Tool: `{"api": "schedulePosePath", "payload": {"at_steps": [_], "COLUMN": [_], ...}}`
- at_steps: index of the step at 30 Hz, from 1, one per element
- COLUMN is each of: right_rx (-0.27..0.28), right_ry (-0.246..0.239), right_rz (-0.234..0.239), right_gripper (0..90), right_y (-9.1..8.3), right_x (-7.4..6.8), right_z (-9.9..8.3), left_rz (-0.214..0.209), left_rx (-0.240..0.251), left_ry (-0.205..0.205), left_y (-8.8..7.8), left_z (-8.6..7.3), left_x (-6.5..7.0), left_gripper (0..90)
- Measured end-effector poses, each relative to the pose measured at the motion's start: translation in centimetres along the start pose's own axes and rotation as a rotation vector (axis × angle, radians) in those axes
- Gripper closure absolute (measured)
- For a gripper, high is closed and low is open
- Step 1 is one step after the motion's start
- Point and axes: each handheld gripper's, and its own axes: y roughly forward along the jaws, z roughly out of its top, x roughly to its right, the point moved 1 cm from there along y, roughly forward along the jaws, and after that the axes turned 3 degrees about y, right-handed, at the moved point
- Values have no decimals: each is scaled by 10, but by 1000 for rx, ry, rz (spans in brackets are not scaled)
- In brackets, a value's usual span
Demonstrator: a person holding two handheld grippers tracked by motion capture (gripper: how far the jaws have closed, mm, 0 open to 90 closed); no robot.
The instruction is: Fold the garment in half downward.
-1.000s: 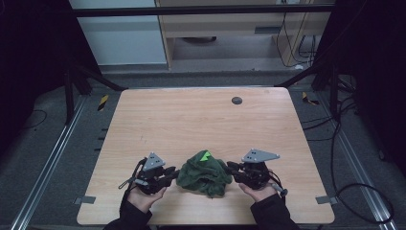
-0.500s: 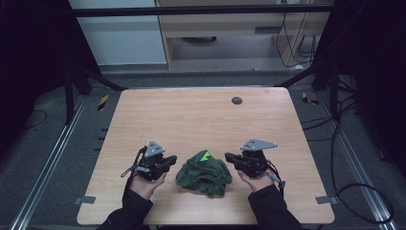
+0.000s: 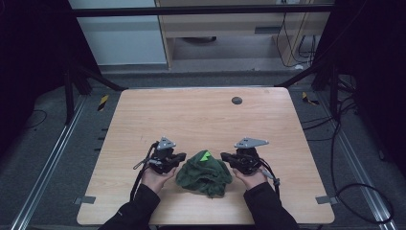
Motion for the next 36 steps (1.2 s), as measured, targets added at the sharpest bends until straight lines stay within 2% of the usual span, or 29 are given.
{"api": "schedulePosePath", "payload": {"at_steps": [5, 11, 13, 19, 28, 36], "right_rx": [-19, -32, -36, -31, -26, -32], "right_ry": [0, -13, -4, -17, -29, -35], "right_rz": [2, 16, 26, 46, 73, 95], "right_gripper": [898, 895, 894, 891, 889, 886], "right_y": [7, 11, 10, 8, 1, -6], "right_x": [-1, -5, -8, -13, -20, -26], "right_z": [-3, -5, -5, -5, -6, -11], "left_rz": [-15, -39, -45, -72, -104, -131], "left_rx": [-13, -10, 2, 12, 5, -10], "left_ry": [1, 15, 24, 36, 53, 79], "left_y": [4, 1, -1, -6, -24, -30], "left_z": [-2, -2, -2, -2, -11, -19], "left_x": [2, 8, 10, 16, 28, 38], "left_gripper": [898, 898, 898, 895, 896, 897]}}
